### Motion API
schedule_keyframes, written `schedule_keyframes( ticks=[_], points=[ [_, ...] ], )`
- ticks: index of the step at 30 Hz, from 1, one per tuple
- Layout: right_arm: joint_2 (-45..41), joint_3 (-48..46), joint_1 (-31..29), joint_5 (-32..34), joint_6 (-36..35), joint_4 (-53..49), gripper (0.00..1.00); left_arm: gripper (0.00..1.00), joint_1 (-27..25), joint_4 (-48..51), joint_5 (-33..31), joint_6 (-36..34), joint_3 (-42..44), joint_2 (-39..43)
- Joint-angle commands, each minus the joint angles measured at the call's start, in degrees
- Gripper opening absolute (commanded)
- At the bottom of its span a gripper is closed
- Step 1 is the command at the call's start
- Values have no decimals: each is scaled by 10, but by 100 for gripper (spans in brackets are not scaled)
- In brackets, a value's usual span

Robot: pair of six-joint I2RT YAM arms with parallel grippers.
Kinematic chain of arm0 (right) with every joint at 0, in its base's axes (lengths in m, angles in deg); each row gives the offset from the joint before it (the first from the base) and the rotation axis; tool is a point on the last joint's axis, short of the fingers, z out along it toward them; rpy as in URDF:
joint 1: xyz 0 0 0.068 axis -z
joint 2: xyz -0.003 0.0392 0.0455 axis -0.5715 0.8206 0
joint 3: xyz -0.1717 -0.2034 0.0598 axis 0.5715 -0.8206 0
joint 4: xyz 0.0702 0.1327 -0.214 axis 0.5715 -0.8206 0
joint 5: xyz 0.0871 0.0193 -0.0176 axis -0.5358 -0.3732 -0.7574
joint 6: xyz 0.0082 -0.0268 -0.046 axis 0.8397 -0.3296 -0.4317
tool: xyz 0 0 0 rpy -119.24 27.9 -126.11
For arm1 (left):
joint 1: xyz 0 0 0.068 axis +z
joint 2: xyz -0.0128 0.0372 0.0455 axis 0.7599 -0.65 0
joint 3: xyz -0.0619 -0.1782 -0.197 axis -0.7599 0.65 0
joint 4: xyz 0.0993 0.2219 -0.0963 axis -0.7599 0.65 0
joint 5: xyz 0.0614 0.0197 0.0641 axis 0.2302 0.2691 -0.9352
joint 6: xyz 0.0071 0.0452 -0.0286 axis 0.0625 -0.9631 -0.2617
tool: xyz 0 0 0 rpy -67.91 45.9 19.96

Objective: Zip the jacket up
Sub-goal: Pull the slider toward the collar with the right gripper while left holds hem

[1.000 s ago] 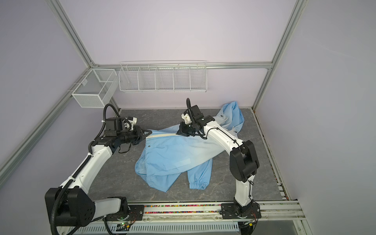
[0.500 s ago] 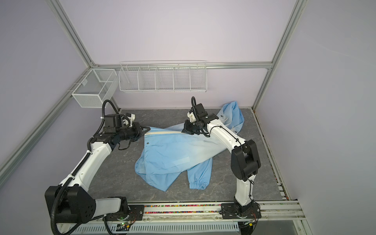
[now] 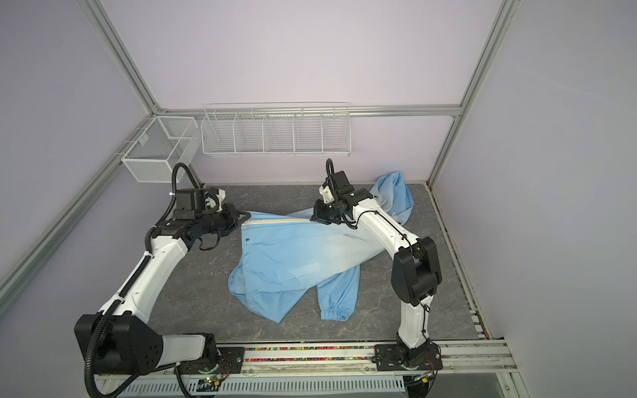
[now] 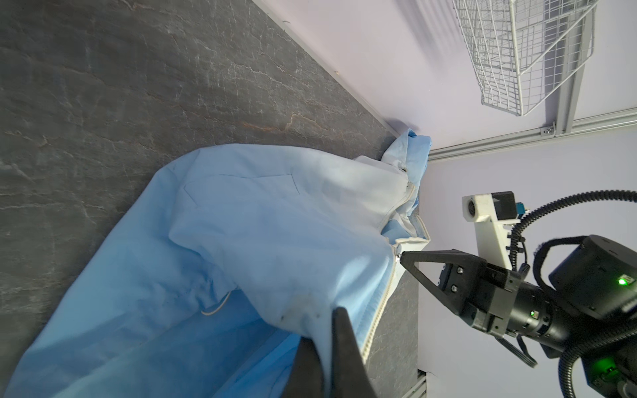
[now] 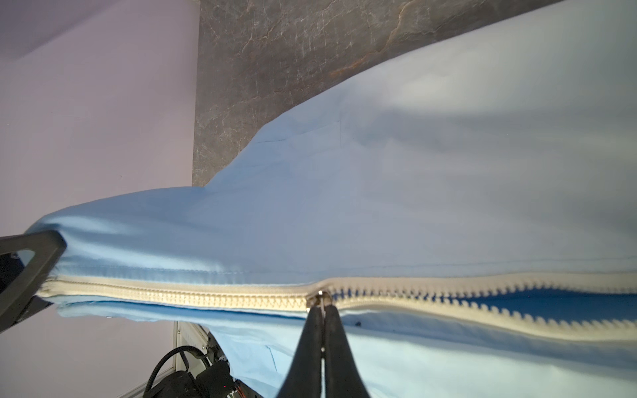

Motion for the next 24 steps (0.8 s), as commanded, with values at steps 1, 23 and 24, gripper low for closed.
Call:
schedule_keyframes(
  ticks=[1,23,24],
  points=[
    [7,25,31,35,-14,-32,7,0,10,5,-51,-27,-61,-18],
    [34,75,49,6,42,18,7,0,-9,90,-96,-78,-376,-173],
    [35,70,49,7,42,19,8,0,-8,84,-104,-78,-361,-161]
  ],
)
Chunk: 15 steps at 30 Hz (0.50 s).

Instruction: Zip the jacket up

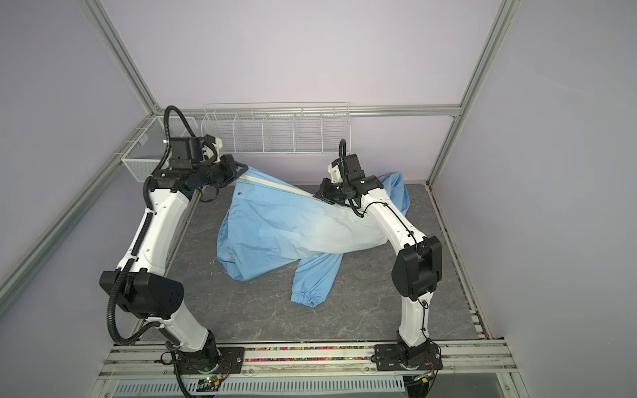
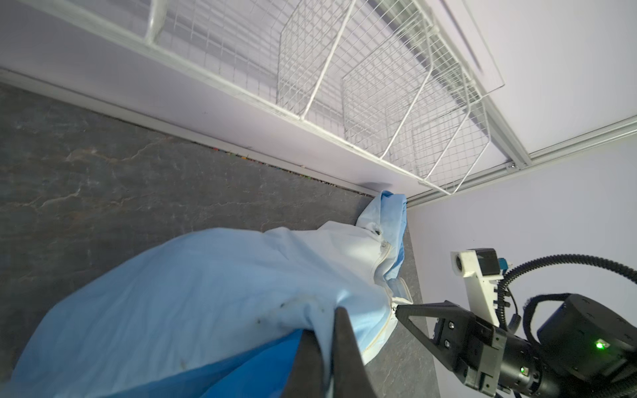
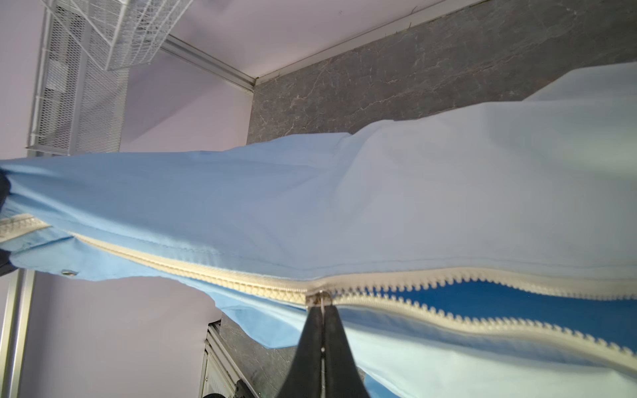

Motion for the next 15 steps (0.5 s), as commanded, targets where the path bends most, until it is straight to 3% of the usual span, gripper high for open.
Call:
schedule_keyframes(
  ticks=[1,15],
  points=[
    [15,-22,9,25,7,-12,7,0,11,-31,-55,-12,37,46],
    [15,-39,14,47,-7,-22,7,0,32,-9,-105,-20,46,72]
  ],
)
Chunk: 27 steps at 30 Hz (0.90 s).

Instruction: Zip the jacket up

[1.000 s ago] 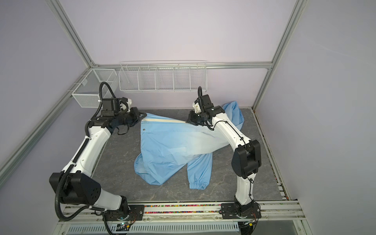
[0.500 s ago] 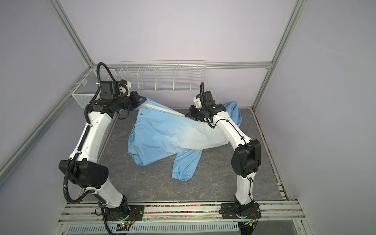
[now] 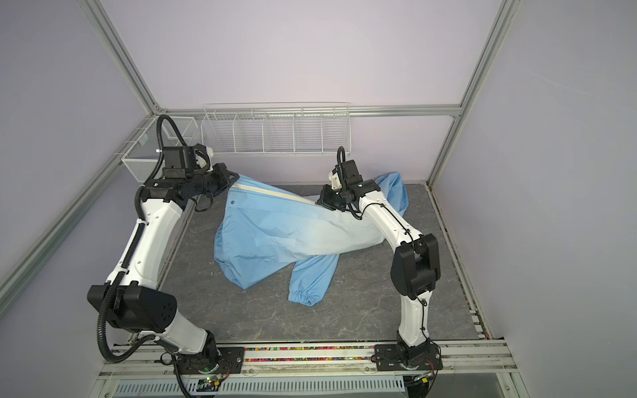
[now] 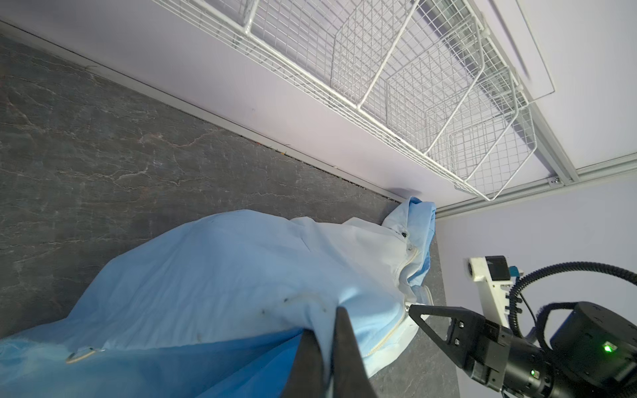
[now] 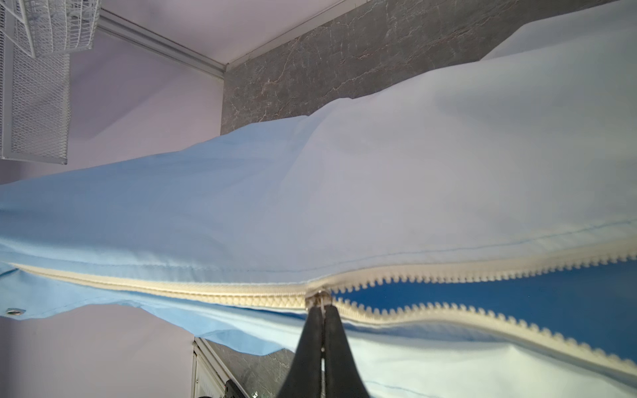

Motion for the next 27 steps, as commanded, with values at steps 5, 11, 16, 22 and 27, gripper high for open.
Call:
schedule_keyframes(
  ticks=[5,11,16,22,27],
  points=[
    [5,-14,16,32,-8,-25,7,0,16,1,-87,-24,-22,20],
    [6,-12,18,30,-10,-26,7,0,15,19,-130,-31,-31,18],
    [7,-11,18,28,-11,-27,7,0,17,31,-171,-33,-33,21],
    [7,-10,21,25,-13,-29,7,0,17,42,-202,-38,-40,22],
    [6,-10,23,22,-16,-31,7,0,17,52,-225,-42,-48,19]
  ],
)
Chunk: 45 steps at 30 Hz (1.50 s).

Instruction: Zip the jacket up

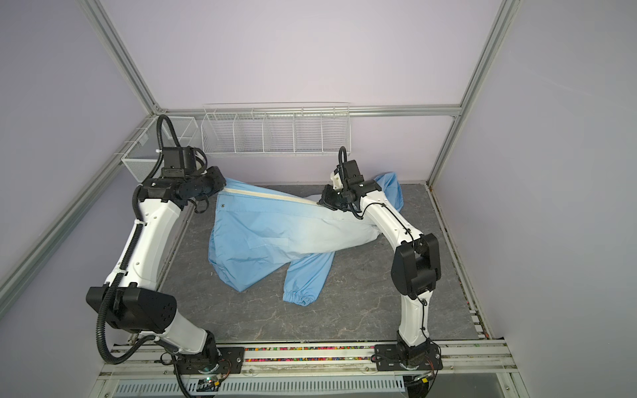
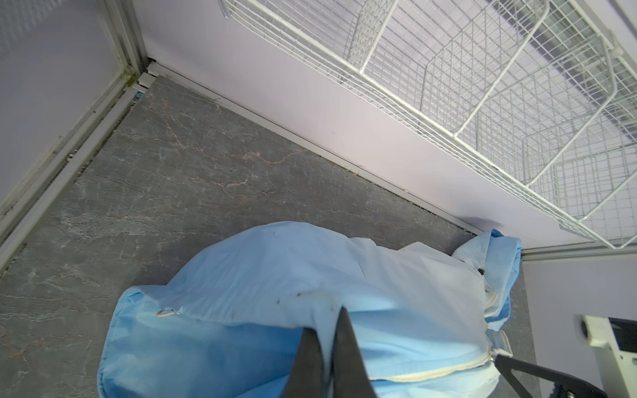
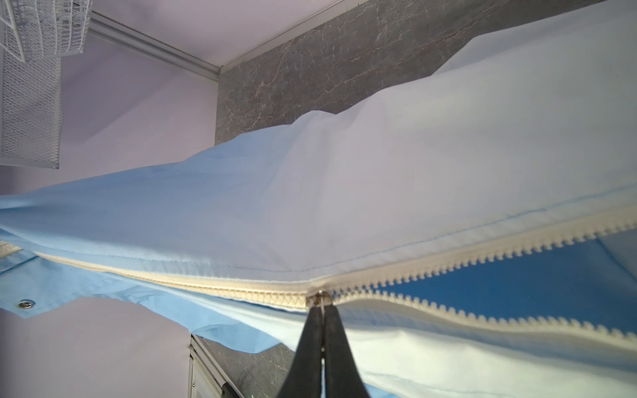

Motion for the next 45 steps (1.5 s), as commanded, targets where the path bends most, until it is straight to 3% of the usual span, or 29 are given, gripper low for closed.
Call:
schedule_keyframes(
  ticks=[1,35,45],
  points=[
    [6,-9,18,22,-13,-29,7,0,15,3,-72,-16,-37,16],
    [-1,-14,31,14,-20,-35,7,0,16,89,-228,-79,-105,-34],
    [-2,-15,33,14,-21,-37,7,0,16,99,-289,-131,-113,-39]
  ],
)
